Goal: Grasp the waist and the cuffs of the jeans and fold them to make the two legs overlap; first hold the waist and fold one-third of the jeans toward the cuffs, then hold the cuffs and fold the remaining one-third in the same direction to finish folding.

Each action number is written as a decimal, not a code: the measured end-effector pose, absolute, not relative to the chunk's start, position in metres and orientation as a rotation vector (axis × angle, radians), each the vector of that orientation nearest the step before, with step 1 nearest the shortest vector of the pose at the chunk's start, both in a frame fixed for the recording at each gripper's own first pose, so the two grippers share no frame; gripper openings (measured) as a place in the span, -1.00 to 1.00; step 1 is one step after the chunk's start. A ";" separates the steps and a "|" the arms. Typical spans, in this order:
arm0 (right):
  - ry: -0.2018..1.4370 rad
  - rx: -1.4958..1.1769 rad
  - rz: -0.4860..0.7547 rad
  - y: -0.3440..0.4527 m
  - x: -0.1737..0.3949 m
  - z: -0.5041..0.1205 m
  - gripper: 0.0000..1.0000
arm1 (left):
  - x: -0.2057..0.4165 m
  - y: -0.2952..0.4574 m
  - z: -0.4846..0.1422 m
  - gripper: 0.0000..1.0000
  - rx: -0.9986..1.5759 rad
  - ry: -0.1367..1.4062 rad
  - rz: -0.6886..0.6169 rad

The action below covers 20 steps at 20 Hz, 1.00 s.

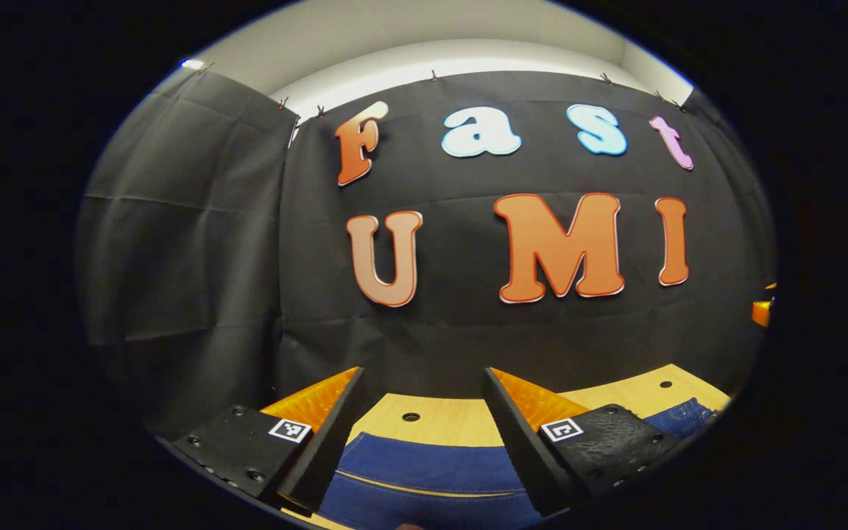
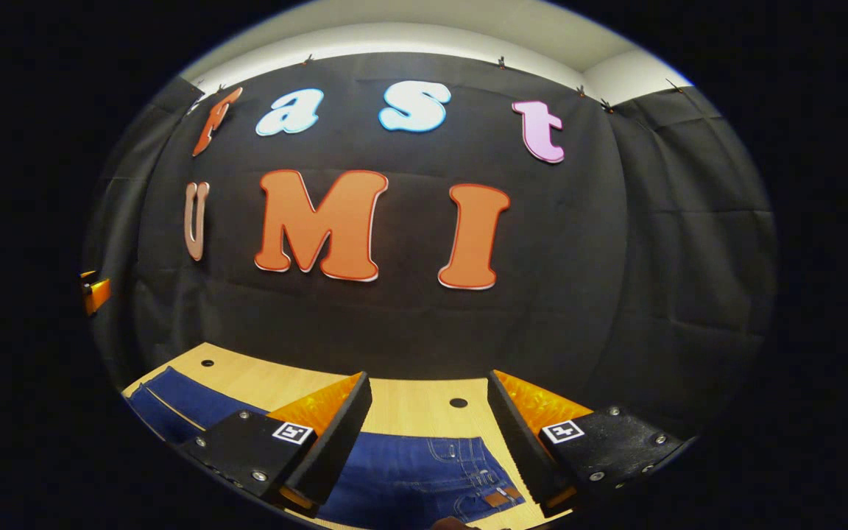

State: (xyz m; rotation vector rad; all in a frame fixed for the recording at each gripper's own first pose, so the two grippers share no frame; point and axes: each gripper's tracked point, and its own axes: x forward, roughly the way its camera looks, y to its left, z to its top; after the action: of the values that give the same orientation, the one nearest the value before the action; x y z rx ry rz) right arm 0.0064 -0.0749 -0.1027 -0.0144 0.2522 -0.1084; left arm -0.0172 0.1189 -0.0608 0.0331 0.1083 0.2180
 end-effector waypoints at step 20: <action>0.869 0.413 -0.263 -0.086 -0.046 -0.295 0.94 | -0.078 0.280 -0.307 0.95 -0.517 0.704 0.437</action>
State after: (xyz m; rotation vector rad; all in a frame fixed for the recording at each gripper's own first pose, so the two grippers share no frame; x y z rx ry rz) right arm -0.0465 -0.0864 -0.2948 0.4130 0.8687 -0.2634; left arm -0.0776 0.2803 -0.3068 -0.5168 0.7040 0.4374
